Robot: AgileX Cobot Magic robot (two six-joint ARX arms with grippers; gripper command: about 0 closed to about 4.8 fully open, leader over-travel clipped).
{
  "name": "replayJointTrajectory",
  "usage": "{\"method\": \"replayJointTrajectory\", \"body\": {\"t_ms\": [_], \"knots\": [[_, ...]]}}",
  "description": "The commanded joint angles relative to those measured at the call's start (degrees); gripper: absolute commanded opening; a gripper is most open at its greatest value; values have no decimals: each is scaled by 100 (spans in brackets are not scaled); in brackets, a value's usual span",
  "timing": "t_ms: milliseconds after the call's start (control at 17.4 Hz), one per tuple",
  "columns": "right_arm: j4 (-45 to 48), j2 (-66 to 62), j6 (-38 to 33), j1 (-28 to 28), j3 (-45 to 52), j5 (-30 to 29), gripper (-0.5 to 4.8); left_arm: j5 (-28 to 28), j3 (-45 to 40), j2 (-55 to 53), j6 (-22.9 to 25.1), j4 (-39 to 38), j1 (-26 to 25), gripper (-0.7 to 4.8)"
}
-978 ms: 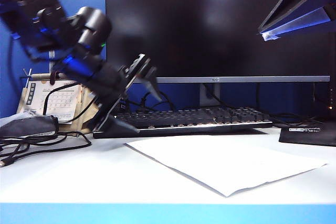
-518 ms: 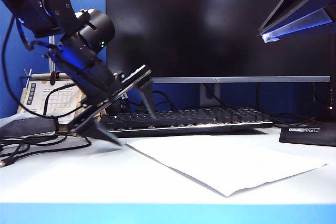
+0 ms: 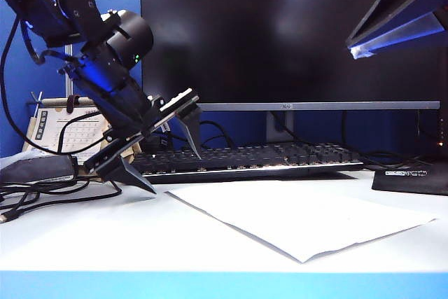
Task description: Put a wrinkled paper upside down.
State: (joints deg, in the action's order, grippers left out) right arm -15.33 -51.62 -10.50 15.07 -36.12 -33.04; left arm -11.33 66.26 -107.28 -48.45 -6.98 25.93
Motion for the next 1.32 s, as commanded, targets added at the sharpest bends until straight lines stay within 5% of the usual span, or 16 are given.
{"method": "replayJointTrajectory", "body": {"t_ms": [58,1151,1323], "knots": [[-28,15,2,11,-37,-39,68,-4,17,-118,-50,195,11,479],[-144,15,2,9,-37,-13,68,-280,28,-780,-903,1464,361,479],[-142,15,2,9,-37,-13,68,-293,28,-800,-898,1687,361,280]]}}
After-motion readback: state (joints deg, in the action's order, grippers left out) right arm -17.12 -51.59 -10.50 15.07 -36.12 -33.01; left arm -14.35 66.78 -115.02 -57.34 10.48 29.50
